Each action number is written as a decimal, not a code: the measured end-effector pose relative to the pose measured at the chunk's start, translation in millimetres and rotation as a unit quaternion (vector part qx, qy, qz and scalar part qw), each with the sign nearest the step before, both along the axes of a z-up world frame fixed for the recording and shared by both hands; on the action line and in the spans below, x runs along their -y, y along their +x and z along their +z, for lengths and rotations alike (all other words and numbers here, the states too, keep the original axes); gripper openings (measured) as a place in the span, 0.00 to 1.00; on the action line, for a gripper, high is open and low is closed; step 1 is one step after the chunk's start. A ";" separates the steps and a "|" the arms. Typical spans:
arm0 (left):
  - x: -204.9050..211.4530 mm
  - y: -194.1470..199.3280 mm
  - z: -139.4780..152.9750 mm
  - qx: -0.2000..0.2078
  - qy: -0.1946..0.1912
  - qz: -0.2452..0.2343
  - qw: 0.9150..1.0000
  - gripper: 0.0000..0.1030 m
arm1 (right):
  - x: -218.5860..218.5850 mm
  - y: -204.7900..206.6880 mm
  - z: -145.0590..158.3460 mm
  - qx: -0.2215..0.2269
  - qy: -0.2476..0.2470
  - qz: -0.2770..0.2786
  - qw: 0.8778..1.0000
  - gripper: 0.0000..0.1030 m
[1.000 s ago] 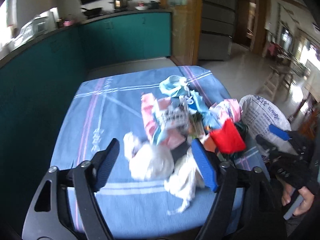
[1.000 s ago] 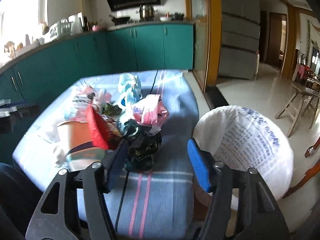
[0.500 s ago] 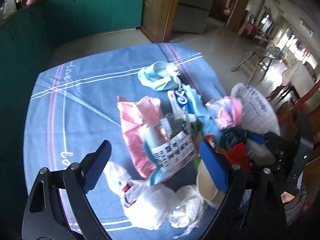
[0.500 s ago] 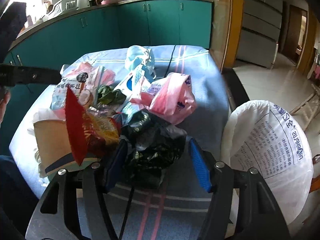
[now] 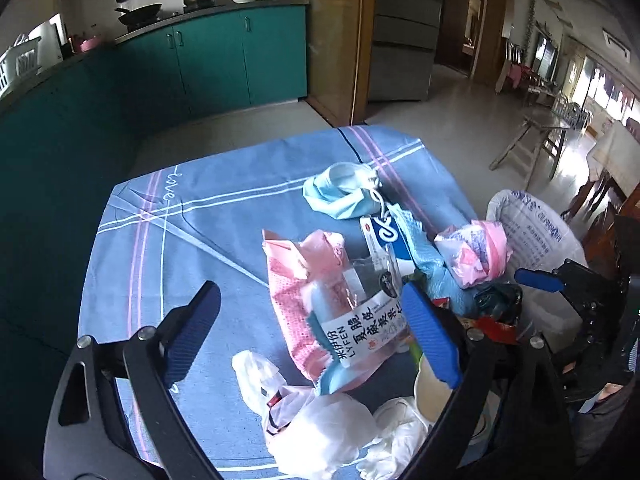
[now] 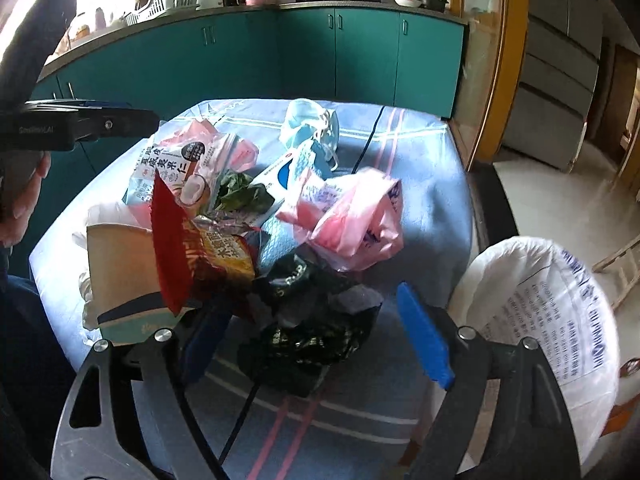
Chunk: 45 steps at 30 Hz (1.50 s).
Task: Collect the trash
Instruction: 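Grasp the white plastic bag with the left tool while the right tool grasps the dark green bag, then carry both bags over the wastebasket and open both tools to drop them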
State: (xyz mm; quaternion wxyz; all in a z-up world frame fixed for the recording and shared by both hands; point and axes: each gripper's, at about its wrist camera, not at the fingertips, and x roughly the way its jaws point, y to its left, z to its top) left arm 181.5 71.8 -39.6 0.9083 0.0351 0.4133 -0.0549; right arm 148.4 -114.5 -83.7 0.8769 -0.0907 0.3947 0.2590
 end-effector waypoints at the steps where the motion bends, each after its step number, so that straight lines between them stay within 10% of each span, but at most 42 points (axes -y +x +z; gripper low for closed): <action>1: 1.0 -0.1 -1.7 0.000 0.011 0.001 1.000 0.89 | -2.1 -2.0 -0.1 0.001 -0.004 0.002 1.000 0.77; 5: -4.7 -3.4 -3.2 -0.004 0.014 0.008 1.000 0.90 | -1.1 -8.6 1.9 -0.003 0.022 0.027 0.999 0.55; 15: -43.7 -49.9 -19.0 -0.046 -0.108 -0.012 0.993 0.94 | 22.0 -19.7 22.1 0.019 0.039 0.017 0.999 0.55; 24: -34.8 -57.8 -49.8 -0.094 -0.062 -0.013 0.994 0.93 | 33.9 -22.0 28.5 0.033 0.038 -0.001 0.999 0.55; 29: -29.0 -56.6 -57.2 -0.116 -0.075 -0.034 0.990 0.36 | 40.4 -18.3 28.1 0.032 0.045 -0.019 0.998 0.55; 39: -64.8 -100.1 -22.8 -0.018 -0.114 0.016 0.993 0.27 | 70.6 -27.3 49.9 0.066 0.058 -0.059 0.994 0.55; 45: -38.7 -116.9 33.1 0.070 -0.074 0.005 0.995 0.27 | 118.9 -33.4 97.3 0.126 0.081 -0.160 0.976 0.55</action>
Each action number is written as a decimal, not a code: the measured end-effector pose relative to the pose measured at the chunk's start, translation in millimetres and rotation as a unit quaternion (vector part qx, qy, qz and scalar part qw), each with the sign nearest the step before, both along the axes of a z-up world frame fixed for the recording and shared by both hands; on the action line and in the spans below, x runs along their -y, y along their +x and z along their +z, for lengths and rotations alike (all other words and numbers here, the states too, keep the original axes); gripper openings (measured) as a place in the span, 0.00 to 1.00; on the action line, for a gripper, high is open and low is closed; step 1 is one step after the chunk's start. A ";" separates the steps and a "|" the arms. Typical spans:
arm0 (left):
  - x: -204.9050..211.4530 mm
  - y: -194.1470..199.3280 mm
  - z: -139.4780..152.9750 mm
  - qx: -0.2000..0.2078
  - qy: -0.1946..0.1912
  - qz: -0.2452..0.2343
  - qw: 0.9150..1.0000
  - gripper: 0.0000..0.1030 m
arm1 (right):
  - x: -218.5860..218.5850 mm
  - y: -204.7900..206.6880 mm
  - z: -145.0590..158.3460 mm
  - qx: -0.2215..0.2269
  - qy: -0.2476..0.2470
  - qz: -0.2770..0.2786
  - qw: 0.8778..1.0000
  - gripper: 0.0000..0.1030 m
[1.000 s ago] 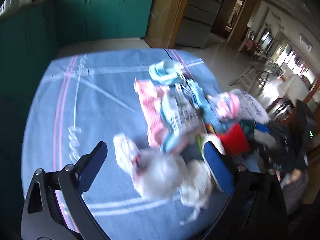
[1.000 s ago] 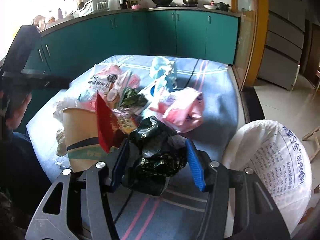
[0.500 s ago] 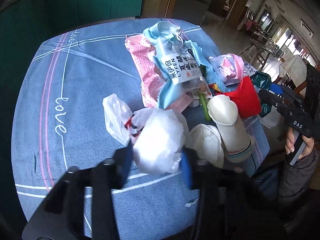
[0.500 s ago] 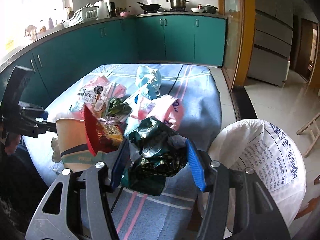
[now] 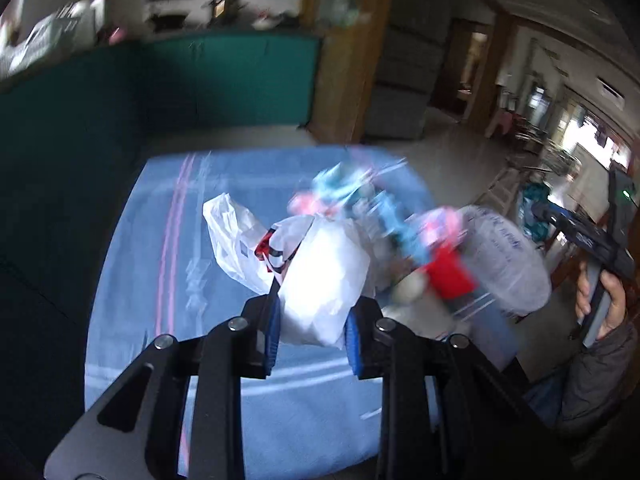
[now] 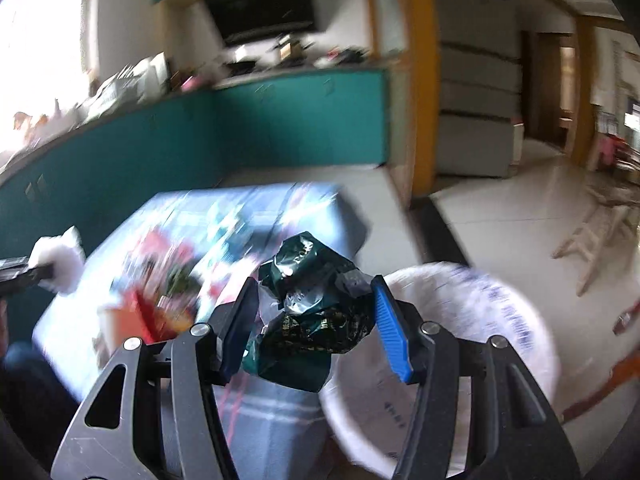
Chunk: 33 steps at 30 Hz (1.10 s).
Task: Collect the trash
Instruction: 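Carry both bags over the wastebasket and open both tools to drop them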
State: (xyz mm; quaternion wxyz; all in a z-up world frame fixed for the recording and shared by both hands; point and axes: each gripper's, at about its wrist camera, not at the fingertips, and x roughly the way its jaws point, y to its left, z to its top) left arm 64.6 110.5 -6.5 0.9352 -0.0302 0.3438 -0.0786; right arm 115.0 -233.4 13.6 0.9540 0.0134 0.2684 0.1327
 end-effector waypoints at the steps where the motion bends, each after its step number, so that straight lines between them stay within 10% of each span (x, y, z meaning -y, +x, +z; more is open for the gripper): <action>1: 16.4 3.5 17.4 0.017 0.009 -0.020 1.000 0.27 | 7.4 1.0 8.6 0.006 0.002 -0.016 1.000 0.55; 7: 115.2 53.8 55.8 0.033 -0.017 -0.151 0.988 0.27 | 39.3 15.1 49.9 0.049 -0.034 -0.123 0.991 0.55; 15: 250.9 124.1 -7.9 -0.119 -0.069 -0.268 0.954 0.27 | 80.6 26.6 -5.6 0.004 -0.003 -0.141 0.990 0.55; 20: 305.9 139.7 -43.6 -0.141 -0.028 -0.278 0.950 0.44 | 106.7 25.0 -20.2 -0.014 -0.007 -0.162 0.987 0.55; 23: 316.3 141.1 -51.2 -0.139 -0.004 -0.274 0.951 0.72 | 120.8 23.1 -32.4 -0.030 0.002 -0.164 0.986 0.57; 33: 224.1 113.4 11.0 -0.015 0.041 -0.160 0.986 0.89 | 77.4 30.0 -39.8 -0.044 -0.005 -0.122 0.991 0.87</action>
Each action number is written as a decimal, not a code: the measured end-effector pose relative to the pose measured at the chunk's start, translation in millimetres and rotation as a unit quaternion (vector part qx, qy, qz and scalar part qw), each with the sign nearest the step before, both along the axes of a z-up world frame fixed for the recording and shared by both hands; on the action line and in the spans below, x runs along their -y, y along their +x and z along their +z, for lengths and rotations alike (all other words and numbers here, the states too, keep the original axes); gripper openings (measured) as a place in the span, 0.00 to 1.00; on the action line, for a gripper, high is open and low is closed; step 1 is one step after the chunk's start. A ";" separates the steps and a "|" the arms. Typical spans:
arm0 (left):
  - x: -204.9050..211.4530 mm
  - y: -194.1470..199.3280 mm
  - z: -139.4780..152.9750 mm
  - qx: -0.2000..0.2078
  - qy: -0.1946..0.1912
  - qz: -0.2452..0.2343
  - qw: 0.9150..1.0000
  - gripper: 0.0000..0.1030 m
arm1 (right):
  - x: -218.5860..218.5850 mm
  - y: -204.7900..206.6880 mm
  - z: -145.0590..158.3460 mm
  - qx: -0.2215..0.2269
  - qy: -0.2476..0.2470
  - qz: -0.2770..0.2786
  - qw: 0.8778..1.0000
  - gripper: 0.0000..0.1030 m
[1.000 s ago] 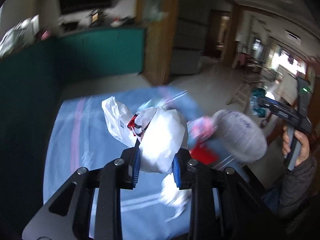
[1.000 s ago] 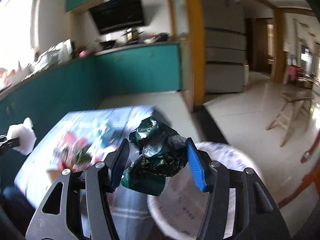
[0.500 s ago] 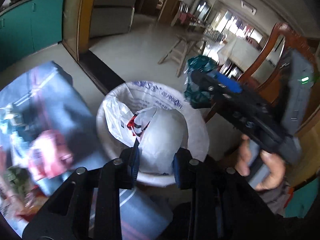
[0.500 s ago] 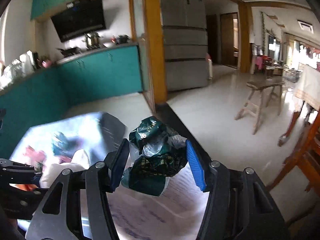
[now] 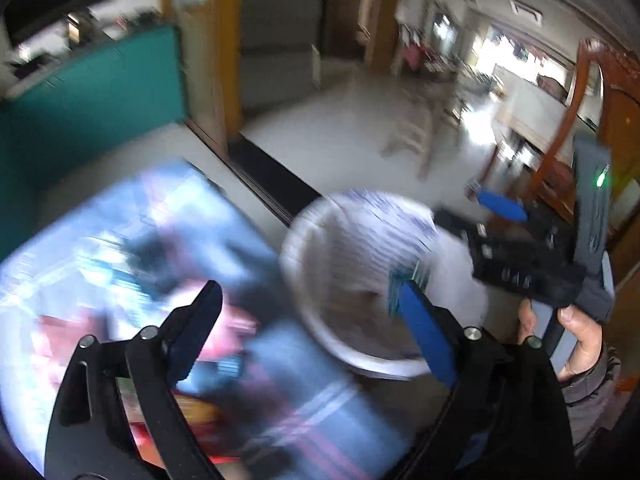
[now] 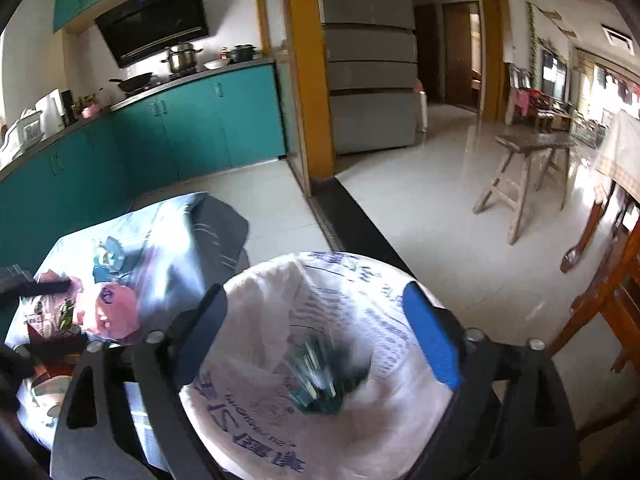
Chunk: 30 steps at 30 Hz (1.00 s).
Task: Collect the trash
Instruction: 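Carry both bags over the wastebasket and open both tools to drop them, then grasp the clear plastic packet with the left tool while the right tool grasps the pink plastic bag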
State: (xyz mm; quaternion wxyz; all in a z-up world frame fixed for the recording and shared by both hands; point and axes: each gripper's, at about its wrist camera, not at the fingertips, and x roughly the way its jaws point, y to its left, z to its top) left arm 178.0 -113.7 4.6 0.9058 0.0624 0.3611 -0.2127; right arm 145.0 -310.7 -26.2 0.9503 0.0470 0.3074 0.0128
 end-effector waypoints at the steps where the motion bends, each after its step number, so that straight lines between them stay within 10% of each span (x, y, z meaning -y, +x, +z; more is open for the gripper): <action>1: -10.9 -3.8 6.6 0.019 0.003 0.015 1.000 0.90 | -6.2 1.1 0.5 0.002 0.004 0.009 1.000 0.88; 6: -93.9 -18.0 39.7 0.093 -0.004 0.112 0.989 0.94 | -57.1 13.4 -1.5 -0.001 0.020 0.082 0.996 0.88; 12: -183.6 -12.1 29.9 0.061 -0.075 0.191 0.977 0.94 | -120.4 28.8 -6.7 -0.003 0.073 0.182 0.981 0.89; 22: -234.3 -10.1 -30.6 -0.060 -0.112 0.176 0.976 0.94 | -193.3 57.0 -29.0 -0.058 0.048 0.219 0.973 0.90; 30: -230.2 -26.6 -28.5 -0.047 -0.109 0.161 0.980 0.94 | -207.5 60.8 -40.9 -0.074 0.033 0.212 0.974 0.90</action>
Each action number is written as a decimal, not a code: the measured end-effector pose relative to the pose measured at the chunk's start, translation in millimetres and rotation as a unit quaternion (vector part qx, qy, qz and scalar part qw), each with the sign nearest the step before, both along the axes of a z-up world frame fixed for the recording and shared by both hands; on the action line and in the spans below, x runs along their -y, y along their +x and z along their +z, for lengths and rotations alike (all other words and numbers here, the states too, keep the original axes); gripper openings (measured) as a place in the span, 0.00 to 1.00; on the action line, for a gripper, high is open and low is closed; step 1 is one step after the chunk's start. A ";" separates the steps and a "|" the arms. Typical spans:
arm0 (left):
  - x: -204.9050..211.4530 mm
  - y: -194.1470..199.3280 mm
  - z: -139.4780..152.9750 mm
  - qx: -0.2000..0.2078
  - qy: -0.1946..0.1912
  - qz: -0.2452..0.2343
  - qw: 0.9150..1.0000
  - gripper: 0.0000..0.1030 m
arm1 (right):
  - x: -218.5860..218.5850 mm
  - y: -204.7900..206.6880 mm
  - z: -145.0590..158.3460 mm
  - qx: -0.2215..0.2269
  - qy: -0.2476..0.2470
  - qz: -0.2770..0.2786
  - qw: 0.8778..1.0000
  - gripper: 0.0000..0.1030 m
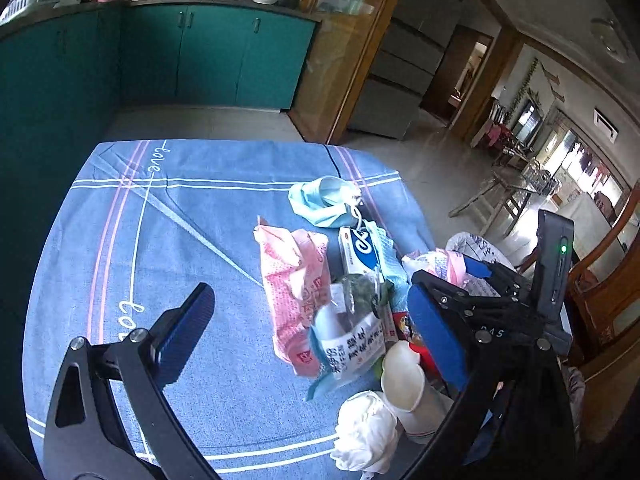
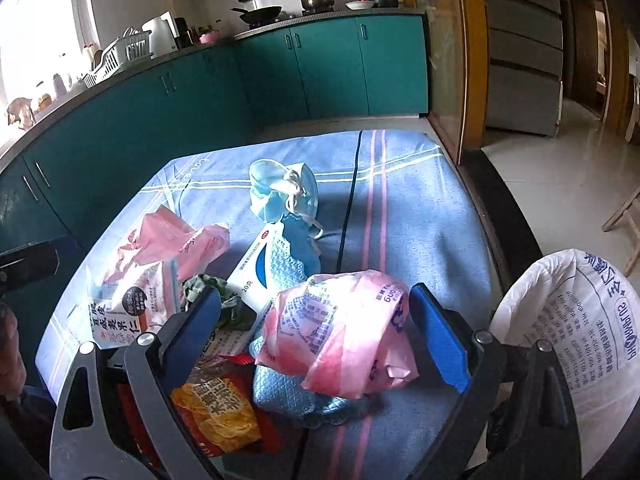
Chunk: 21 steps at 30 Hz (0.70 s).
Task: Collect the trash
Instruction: 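Grasp the clear plastic packet with the left tool while the right tool grasps the pink plastic bag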
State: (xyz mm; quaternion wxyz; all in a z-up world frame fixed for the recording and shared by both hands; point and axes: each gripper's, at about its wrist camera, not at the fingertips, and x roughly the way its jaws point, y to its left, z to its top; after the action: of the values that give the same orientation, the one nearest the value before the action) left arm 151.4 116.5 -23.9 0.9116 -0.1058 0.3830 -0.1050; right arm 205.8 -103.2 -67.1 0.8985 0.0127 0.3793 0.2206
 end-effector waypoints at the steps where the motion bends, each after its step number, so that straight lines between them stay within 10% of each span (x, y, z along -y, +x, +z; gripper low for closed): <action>1: 3.3 -0.8 0.4 -0.001 0.001 -0.006 1.000 0.94 | 2.3 -1.2 0.0 0.001 -0.002 -0.002 1.000 0.90; 6: 18.1 -0.5 -1.2 0.000 0.021 -0.018 1.000 0.94 | 15.4 -6.1 0.4 0.005 -0.006 -0.010 1.000 0.90; 11: 34.3 1.3 -5.2 0.000 0.047 -0.032 0.998 0.94 | 14.4 -8.7 1.2 0.003 -0.001 0.010 1.000 0.53; 21: 40.8 11.2 -17.1 -0.027 0.043 -0.051 0.997 0.75 | 24.9 -7.7 1.9 0.006 0.019 0.002 1.000 0.52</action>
State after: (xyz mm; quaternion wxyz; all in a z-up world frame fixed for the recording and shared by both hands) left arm 162.6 75.7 -41.0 0.8981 -0.0500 0.4166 -0.1318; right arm 198.1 -128.1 -65.3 0.9001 0.0275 0.3692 0.2297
